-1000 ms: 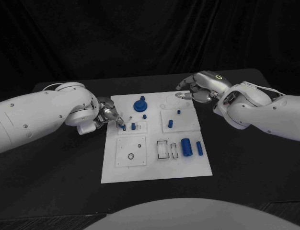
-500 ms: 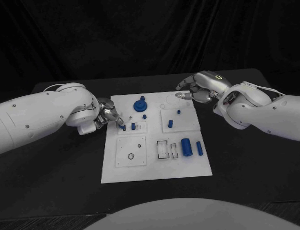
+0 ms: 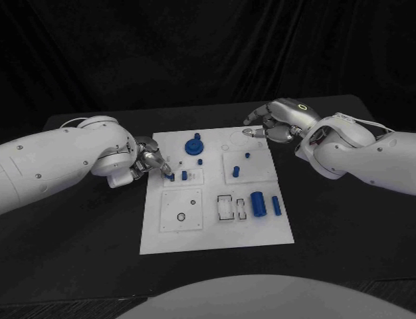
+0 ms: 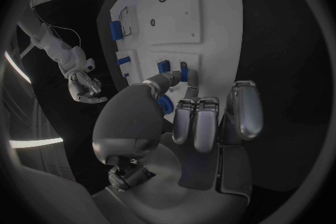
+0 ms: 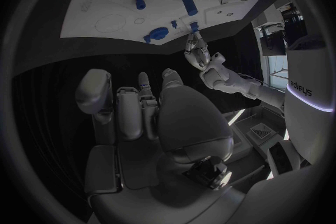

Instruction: Assemble the parts on the task board

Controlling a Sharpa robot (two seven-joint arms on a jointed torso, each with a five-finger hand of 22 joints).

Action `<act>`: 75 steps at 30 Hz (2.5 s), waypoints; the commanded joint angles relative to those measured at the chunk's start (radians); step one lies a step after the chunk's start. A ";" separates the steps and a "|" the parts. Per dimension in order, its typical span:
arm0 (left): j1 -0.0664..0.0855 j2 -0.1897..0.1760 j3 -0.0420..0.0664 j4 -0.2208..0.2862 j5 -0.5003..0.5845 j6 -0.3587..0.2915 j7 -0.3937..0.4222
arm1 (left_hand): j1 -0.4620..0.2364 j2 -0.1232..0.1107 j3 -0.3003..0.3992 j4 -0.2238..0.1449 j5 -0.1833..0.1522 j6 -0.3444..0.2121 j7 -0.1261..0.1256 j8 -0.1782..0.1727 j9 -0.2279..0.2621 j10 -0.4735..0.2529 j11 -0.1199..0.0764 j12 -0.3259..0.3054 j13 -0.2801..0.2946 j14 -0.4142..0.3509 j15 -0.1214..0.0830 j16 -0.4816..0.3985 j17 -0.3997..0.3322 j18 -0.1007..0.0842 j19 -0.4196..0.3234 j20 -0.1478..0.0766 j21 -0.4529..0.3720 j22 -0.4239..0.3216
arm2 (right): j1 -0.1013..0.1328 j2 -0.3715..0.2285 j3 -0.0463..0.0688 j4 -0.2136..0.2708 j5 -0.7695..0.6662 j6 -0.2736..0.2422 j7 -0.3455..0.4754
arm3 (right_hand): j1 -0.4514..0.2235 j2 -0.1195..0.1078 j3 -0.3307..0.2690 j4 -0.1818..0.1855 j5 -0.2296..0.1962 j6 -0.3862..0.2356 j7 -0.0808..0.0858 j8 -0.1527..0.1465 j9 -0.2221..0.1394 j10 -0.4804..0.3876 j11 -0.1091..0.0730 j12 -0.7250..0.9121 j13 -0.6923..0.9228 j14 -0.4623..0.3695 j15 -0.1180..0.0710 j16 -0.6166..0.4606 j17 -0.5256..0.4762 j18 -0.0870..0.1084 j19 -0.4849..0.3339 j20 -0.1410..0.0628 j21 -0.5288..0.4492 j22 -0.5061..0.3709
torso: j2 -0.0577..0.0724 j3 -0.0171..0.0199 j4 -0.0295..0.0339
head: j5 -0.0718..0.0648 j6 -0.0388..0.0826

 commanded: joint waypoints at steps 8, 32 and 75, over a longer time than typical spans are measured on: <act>-0.009 0.003 -0.001 -0.007 0.005 0.022 0.010 | 0.001 0.014 0.019 -0.017 0.002 0.003 -0.006 0.001 0.002 0.104 0.001 0.003 0.263 0.104 0.001 0.003 0.263 0.010 -0.007 -0.001 -0.007 0.111 | -0.002 0.000 0.001 0.000 -0.001 0.006 -0.019 | 0.010 -0.003 0.002 -0.001 0.005 0.007 0.003 -0.006 -0.001 0.006 0.000 -0.003 -0.069 0.035 -0.005 -0.004 0.045 0.018 -0.009 0.001 -0.007 0.123 | 0.000 0.0005 -0.0002 | -0.001 0.000; -0.013 -0.015 0.000 0.022 0.005 -0.006 0.048 | 0.003 0.026 0.019 -0.024 0.037 0.015 -0.004 0.010 0.008 0.104 0.003 0.003 0.263 0.104 0.003 0.003 0.263 0.010 -0.006 0.001 -0.008 0.115 | -0.003 -0.001 0.001 0.000 -0.001 0.011 -0.024 | 0.013 -0.003 0.002 0.001 0.007 0.009 0.003 -0.006 -0.001 0.003 0.000 -0.007 -0.073 0.034 -0.004 -0.009 0.041 0.019 -0.011 0.001 -0.013 0.121 | 0.000 -0.0007 0.0005 | -0.003 0.000; -0.013 -0.011 0.000 -0.002 0.005 0.037 0.033 | -0.135 0.031 -0.273 0.181 -0.348 0.057 -0.006 -0.031 -0.080 0.104 0.005 0.003 0.263 0.104 0.006 0.003 0.263 0.011 -0.003 0.004 -0.030 0.127 | -0.004 0.002 0.001 -0.003 -0.001 0.025 -0.041 | 0.082 -0.013 0.025 -0.005 0.078 0.018 0.005 -0.019 -0.008 -0.002 0.001 -0.014 -0.080 0.032 -0.004 -0.018 0.034 0.021 -0.013 0.001 -0.035 0.119 | -0.001 0.0006 0.0001 | -0.002 0.000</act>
